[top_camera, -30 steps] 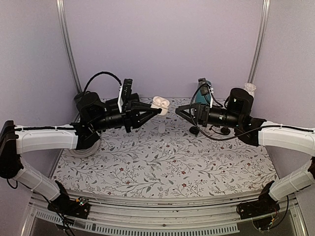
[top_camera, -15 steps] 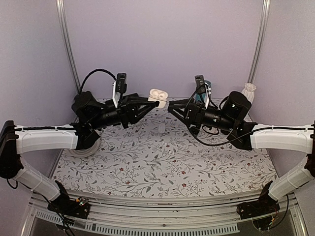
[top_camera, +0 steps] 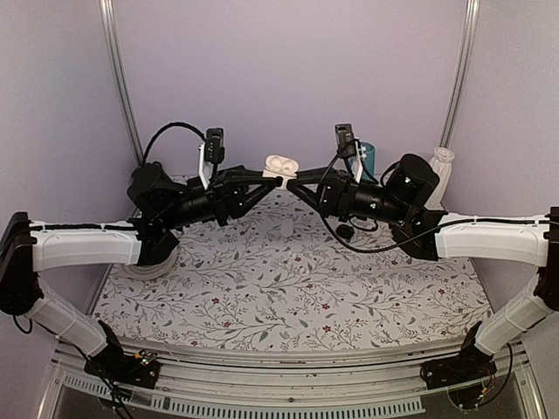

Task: Insert the wireless bluetooth earbuds into the charging case
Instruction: Pass from the left arm to the right

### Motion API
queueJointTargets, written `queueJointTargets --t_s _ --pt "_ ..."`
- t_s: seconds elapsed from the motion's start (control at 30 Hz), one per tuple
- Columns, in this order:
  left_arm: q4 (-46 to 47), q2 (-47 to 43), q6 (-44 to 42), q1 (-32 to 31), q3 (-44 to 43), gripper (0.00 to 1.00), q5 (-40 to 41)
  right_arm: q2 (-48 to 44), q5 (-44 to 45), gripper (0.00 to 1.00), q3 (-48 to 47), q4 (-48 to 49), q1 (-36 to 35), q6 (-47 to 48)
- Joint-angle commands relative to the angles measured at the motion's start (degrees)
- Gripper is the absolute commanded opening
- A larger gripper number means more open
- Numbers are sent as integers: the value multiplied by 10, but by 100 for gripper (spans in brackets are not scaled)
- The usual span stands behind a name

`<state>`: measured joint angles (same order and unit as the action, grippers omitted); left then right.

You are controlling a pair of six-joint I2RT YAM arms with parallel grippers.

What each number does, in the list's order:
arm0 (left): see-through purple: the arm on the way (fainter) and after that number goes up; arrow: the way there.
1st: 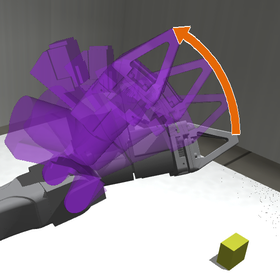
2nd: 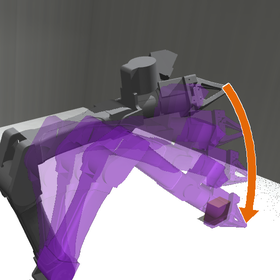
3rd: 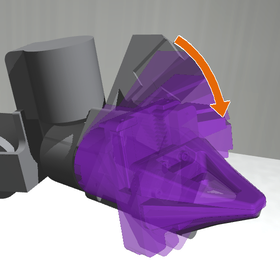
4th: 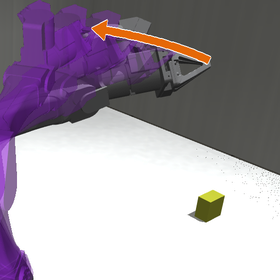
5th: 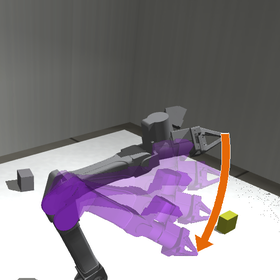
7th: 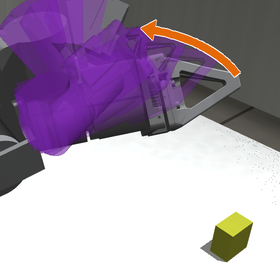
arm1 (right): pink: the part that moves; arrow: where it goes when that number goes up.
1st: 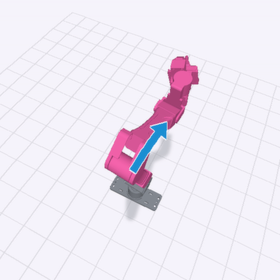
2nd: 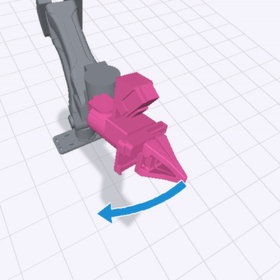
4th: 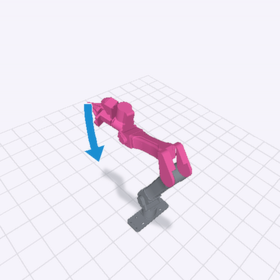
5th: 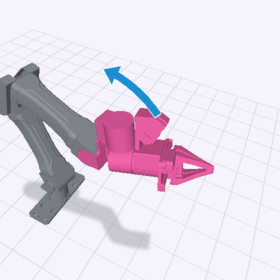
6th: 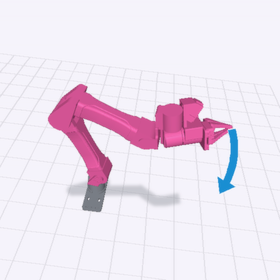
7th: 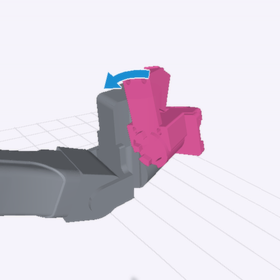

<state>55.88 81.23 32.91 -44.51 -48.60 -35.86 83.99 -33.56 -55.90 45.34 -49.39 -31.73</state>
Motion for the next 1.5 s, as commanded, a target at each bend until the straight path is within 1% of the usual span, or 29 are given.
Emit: queueJointTargets --t_s 0.0,0.07,0.6,0.63,0.7,0.83,0.87,0.93,0.97,1.0,1.1,1.2,1.27,1.37,1.47 --pt "25 10 9 -3 -19 0 -10 11 -12 43 -21 18 -7 -10" --pt "27 10 10 -3 -21 0 -9 12 -15 39 -21 18 -8 -13" --pt "26 14 12 -7 -23 0 -13 8 -24 22 -28 9 -8 -15" --pt "24 15 12 -8 -24 0 -15 7 -24 21 -29 8 -8 -15" --pt "18 16 10 -9 -27 0 -18 5 -22 15 -28 8 -8 -13" --pt "-4 17 5 -9 -34 0 -27 1 -18 8 -27 1 -8 -8" --pt "-12 16 3 -9 -36 3 -28 -1 -17 6 -27 -3 -8 -5" --pt "-29 11 -5 -9 -37 19 -28 -5 -12 4 -26 -13 -8 3" --pt "-37 9 -9 -9 -38 29 -28 -8 -10 4 -26 -19 -8 7" --pt "-47 6 -16 -9 -38 35 -28 -10 -8 4 -26 -26 -8 13" --pt "-81 -4 -39 -8 -41 45 -31 -20 -2 4 -26 -48 -8 30" --pt "-133 -16 -69 -5 -54 51 -45 -27 0 4 -33 -77 -8 51" --pt "-168 -21 -86 -2 -65 53 -57 -32 1 4 -36 -91 -8 66" --pt "-198 -27 -100 3 -71 52 -70 -37 -3 4 -40 -109 -8 80" --pt "-209 -35 -105 7 -70 51 -77 -38 -10 4 -51 -133 -7 97"
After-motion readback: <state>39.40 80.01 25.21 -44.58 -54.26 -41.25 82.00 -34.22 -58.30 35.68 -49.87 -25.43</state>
